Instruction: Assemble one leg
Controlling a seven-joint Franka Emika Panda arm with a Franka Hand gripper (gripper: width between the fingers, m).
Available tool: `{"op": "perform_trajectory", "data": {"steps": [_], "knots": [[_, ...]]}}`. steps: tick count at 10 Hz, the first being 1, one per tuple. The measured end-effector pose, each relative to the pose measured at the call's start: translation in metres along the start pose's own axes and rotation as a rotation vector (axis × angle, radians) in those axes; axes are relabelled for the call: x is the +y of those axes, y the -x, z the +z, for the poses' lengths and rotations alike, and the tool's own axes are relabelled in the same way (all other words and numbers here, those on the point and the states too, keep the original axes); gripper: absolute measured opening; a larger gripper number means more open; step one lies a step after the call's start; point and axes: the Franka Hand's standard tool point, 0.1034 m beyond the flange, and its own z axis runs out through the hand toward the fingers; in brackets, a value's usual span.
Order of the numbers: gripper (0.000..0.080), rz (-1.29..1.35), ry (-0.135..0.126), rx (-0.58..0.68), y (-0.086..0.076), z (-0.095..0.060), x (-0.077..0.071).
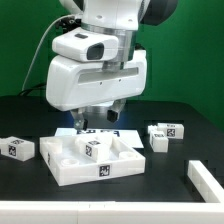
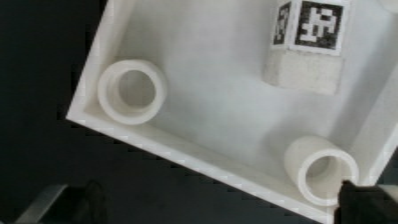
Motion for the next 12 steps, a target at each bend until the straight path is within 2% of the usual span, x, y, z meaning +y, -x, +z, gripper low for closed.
{"op": "perform_trajectory", "data": {"steps": [1, 2, 3, 4, 5, 9, 10, 11, 12], "knots": [[0.065, 0.088, -0.016, 0.015, 0.021, 0.007, 0.013], [0.065, 0.16, -0.016, 0.036, 0.042, 0.017, 0.025], [0.065, 0.217, -0.014, 0.053, 0.062, 0.033, 0.033], [0.065, 0.207, -0.033, 0.046, 0.078, 0.049, 0.036], [0.065, 0.222, -0.049, 0.036, 0.083, 0.059, 0.039], [0.065, 0.225, -0.048, 0.037, 0.08, 0.058, 0.039], [0.065, 0.264, -0.044, 0.039, 0.075, 0.061, 0.045], [0.065, 0.289, -0.043, 0.04, 0.069, 0.07, 0.053], [0.065, 0.305, -0.043, 0.045, 0.069, 0.081, 0.055]]}}
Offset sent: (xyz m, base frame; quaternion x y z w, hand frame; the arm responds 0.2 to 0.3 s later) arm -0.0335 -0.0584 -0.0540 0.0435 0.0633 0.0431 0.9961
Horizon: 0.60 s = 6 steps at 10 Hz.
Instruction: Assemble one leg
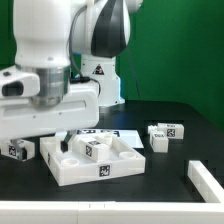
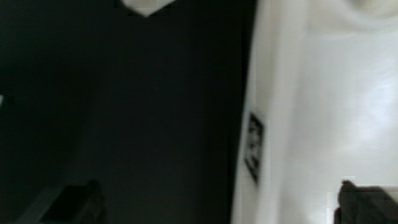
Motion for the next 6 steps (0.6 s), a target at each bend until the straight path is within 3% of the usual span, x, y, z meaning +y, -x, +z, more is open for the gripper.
{"op": "perform_trajectory", "data": {"steps": [1, 4, 6], "knots": [[0.065, 0.015, -0.004, 0.003, 0.0057, 0.0081, -0.0041], [0.065, 0.025, 0.005, 0.019, 0.0066, 0.0113, -0.0038], [0.0392, 0.024, 0.005, 0.019, 0.0066, 0.0114, -0.0038]]}}
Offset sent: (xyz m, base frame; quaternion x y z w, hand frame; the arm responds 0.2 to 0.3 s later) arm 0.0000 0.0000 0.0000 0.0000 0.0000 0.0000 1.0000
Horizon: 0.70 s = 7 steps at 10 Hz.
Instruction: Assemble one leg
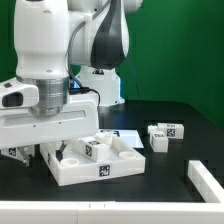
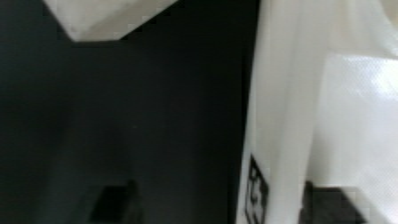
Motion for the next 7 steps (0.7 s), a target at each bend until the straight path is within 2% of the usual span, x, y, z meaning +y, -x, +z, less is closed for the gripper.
{"op": "perform_trajectory", "data": {"steps": [1, 2, 3, 5, 7], "knots": [[0.0392, 0.0, 0.0, 0.0, 0.0, 0.0, 0.0], [0.0202, -0.001, 0.0, 0.0, 0.0, 0.0, 0.0], [0.0069, 0.031, -0.001, 0.002, -0.003, 0.0, -0.003], [0.005, 0.253, -0.009, 0.001, -0.029, -0.006, -0.015], [0.005, 0.445, -0.027, -0.016, -0.061, -0.008, -0.022]]}}
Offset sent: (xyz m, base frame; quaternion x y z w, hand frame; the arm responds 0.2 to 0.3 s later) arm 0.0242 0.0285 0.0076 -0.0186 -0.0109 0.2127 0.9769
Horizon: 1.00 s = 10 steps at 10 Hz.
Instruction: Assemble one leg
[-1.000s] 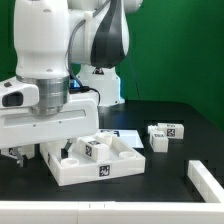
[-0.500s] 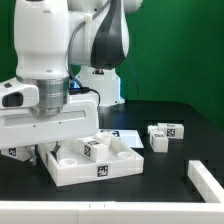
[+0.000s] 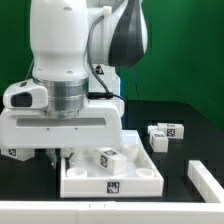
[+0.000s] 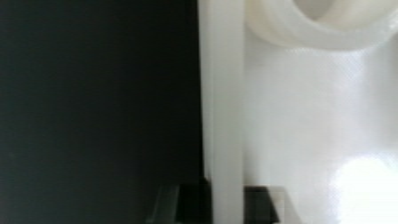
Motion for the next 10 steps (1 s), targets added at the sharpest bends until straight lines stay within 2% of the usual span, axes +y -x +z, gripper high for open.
{"op": "perform_trajectory", "data": {"steps": [2, 3, 5, 10], "knots": [[0.005, 0.071, -0.003, 0.015, -0.025, -0.005, -0.036], [0.005, 0.051, -0.001, 0.019, -0.029, -0.004, -0.052], [0.0051, 0.024, 0.006, 0.066, -0.038, -0.004, -0.062], [0.0051, 0.026, 0.006, 0.063, -0.038, -0.002, -0.062]]}}
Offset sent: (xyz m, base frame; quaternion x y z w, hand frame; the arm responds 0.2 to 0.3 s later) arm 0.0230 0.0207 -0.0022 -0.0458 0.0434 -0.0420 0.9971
